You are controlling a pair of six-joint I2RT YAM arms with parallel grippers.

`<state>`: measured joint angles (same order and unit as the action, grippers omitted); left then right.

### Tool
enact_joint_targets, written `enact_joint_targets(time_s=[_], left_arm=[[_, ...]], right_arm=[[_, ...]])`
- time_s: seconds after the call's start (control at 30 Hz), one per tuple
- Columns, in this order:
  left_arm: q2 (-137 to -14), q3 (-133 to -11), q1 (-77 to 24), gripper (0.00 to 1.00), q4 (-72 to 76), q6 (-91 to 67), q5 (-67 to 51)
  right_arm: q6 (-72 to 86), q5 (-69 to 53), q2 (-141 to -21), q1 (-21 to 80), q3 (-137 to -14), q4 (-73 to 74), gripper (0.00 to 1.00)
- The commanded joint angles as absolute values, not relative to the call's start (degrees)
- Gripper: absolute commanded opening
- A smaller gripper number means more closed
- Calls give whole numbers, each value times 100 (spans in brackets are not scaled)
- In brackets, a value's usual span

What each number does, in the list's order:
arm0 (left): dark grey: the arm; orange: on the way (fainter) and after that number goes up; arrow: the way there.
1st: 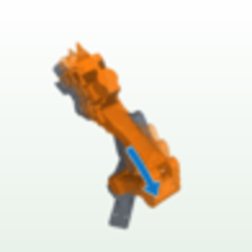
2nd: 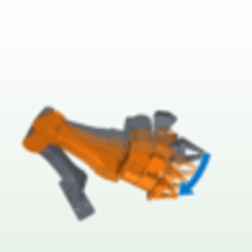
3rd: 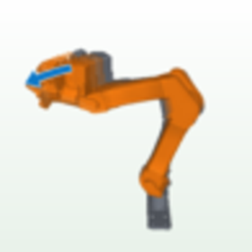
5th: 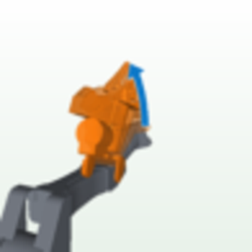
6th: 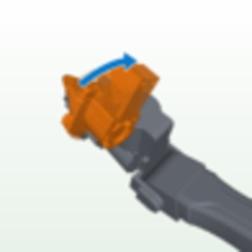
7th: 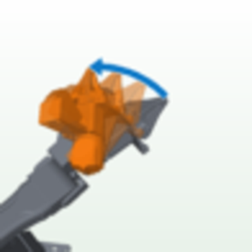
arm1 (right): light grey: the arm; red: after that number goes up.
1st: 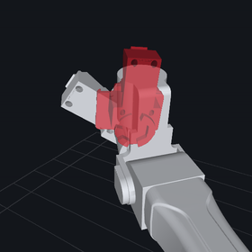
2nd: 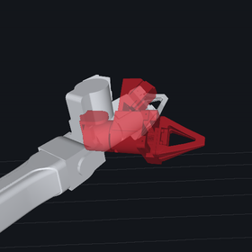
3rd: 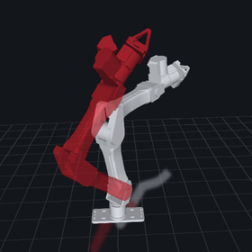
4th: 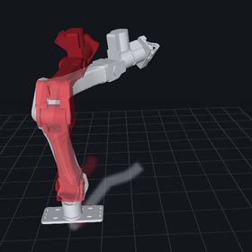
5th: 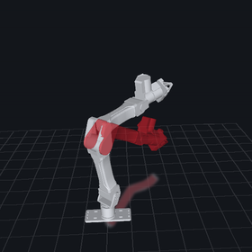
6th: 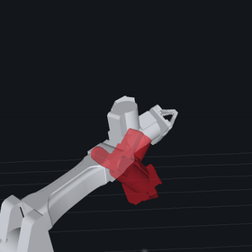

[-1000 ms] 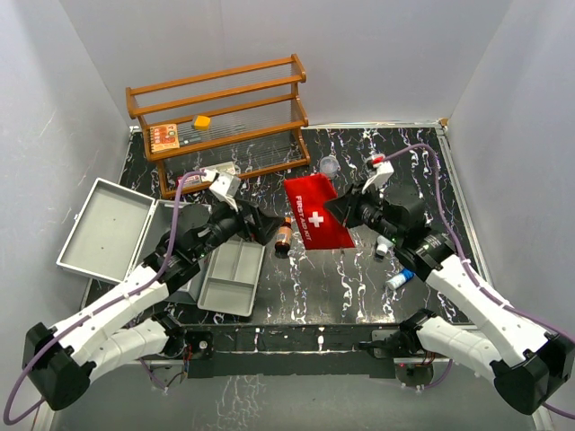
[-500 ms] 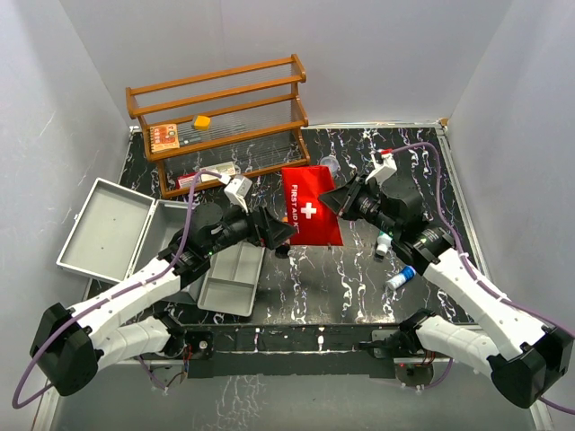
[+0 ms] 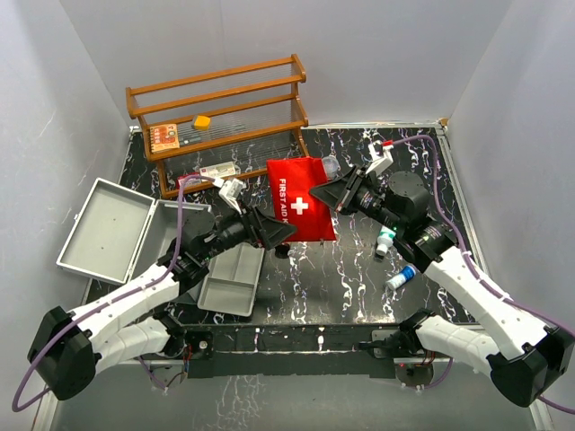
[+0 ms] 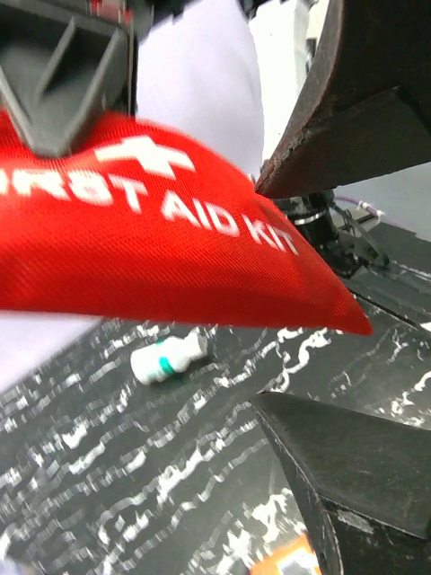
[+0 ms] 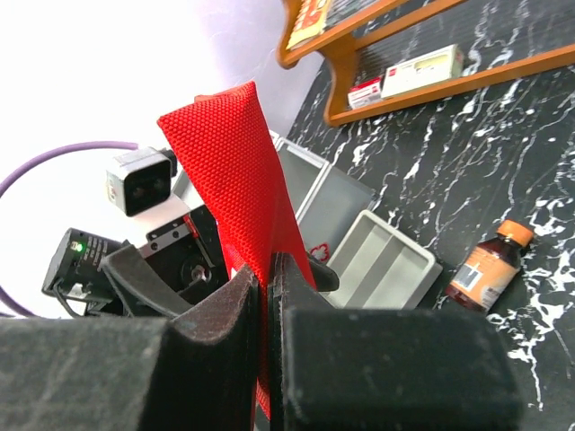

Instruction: Organize the medicine kit

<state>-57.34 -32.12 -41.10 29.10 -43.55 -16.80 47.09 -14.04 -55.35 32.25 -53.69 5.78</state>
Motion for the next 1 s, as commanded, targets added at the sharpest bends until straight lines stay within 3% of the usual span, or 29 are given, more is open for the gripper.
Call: enact_joint_targets(time_s=[0.0, 0.1, 0.23, 0.43, 0.53, 0.57, 0.7, 0.73, 0.8, 0.97], left_arm=[[-5442, -3294, -4111, 86, 4131, -4433, -2497], [-5381, -3078, -4113, 82, 4814, -4544, -2919], [-5414, -3071, -4113, 53, 5070, -4815, -2976], [-5336, -3223, -4113, 24, 4258, -4680, -2484], [-5361, -3396, -4113, 3, 3818, -4566, -2420], [-5362, -3470, -4112, 0, 3664, -4531, -2376], [-5350, -3817, -4060, 0, 2500, -4170, -2119], [-5363, -3991, -4017, 0, 2047, -4031, -2062], [-5431, -4436, -3867, 0, 881, -3651, -1896], [-5534, -5584, -2997, 0, -2051, -2807, -1406]], right_arm=[[4989, -1932, -5357, 3251, -5655, 52, 0], [4986, -2000, -5271, 3245, -5647, 46, 0], [4978, -2035, -5213, 3250, -5640, 0, 0], [4925, -2012, -5226, 3246, -5565, 9, 0], [4905, -2005, -5250, 3249, -5496, 9, 0], [4911, -1983, -5252, 3246, -5474, 9, 2], [4528, -1452, -5210, 3247, -5445, 304, 45], [4435, -1209, -5196, 3248, -5453, 473, 50], [4224, -675, -5186, 3251, -5481, 812, 56], [3971, 147, -5202, 3236, -5504, 1331, 59]])
